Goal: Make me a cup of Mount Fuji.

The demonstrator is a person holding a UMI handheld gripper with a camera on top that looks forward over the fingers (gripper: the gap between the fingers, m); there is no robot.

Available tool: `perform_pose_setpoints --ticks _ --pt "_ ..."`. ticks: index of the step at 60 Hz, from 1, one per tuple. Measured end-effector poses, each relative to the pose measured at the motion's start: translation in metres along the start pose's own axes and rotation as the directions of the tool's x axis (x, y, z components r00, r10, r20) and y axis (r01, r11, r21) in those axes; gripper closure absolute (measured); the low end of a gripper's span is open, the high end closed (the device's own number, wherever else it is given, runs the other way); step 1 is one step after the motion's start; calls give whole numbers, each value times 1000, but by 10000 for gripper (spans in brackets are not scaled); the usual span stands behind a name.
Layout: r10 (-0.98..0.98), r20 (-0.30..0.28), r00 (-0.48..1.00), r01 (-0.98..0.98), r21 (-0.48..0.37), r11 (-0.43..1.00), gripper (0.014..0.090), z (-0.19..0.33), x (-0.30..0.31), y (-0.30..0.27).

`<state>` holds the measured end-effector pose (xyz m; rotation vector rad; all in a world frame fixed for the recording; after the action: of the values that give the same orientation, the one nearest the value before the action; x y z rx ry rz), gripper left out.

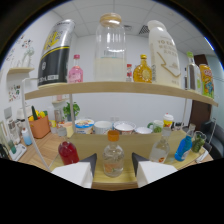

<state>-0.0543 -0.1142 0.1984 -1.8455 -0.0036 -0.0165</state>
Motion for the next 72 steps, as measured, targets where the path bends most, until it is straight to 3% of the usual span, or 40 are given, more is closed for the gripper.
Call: perform_pose_setpoints --ticks 9,26,42,55,64,72 --pt "4 -16 1000 -5 -18 1000 674 14 0 10" --pt "19 -16 1000 -19 0 1000 694 5 -2 6" --pt "20 0 1000 -20 41 999 694 -48 -8 -5" --pt "99 -21 995 -100 -47 994 697 -83 -8 61" --pt "314 -25 949 -315 -98 944 696 -90 -4 96" --pt "642 7 767 -637 -122 762 695 -87 -6 99"
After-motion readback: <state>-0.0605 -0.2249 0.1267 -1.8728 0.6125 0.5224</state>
